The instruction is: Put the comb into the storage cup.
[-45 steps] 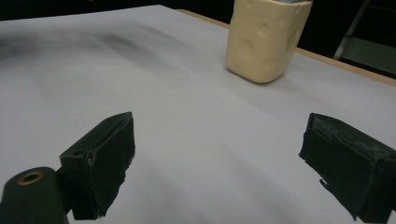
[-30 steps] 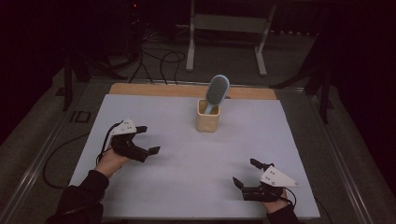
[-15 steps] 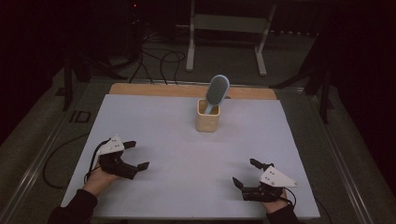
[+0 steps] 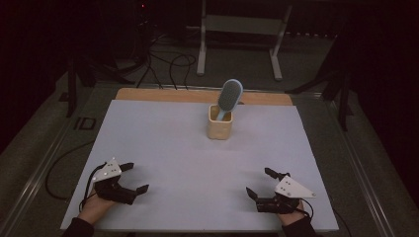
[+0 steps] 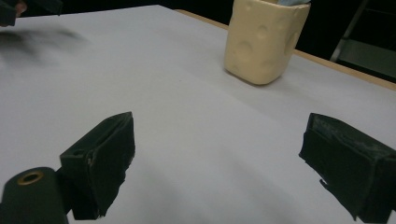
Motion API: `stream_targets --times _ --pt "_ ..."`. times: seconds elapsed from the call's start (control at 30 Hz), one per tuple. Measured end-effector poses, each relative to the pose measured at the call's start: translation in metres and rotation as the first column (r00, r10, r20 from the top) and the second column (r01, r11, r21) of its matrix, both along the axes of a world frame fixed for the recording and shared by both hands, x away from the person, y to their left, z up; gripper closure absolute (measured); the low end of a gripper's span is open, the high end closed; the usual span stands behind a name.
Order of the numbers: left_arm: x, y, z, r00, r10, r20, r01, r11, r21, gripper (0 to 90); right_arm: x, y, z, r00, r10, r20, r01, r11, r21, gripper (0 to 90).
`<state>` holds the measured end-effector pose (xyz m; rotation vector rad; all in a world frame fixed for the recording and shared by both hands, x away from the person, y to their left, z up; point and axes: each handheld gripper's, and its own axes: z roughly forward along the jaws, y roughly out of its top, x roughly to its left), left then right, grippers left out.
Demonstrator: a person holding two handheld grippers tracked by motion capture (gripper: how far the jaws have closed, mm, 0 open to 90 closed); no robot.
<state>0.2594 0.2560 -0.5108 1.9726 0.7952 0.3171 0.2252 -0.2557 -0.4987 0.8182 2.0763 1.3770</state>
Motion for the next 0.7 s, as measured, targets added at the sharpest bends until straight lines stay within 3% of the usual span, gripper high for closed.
stream_targets --times 0.37,0.57,0.7 --pt "-0.020 0.011 -0.001 0.9993 0.026 0.028 -0.026 0.9996 0.007 0.0 0.001 0.000 -0.001 1.0000 0.000 -0.008 0.000 1.000 0.003 9.5" --pt "-0.024 0.015 -0.002 0.9985 0.049 0.024 -0.049 0.9988 0.001 0.0 0.001 0.000 -0.001 1.0000 0.001 -0.007 -0.001 1.000 0.001 9.5" --pt "-0.026 0.012 -0.001 0.9989 0.034 0.032 -0.035 0.9994 0.010 0.0 0.000 0.000 -0.001 1.0000 0.003 -0.006 -0.003 1.000 0.000 9.5"
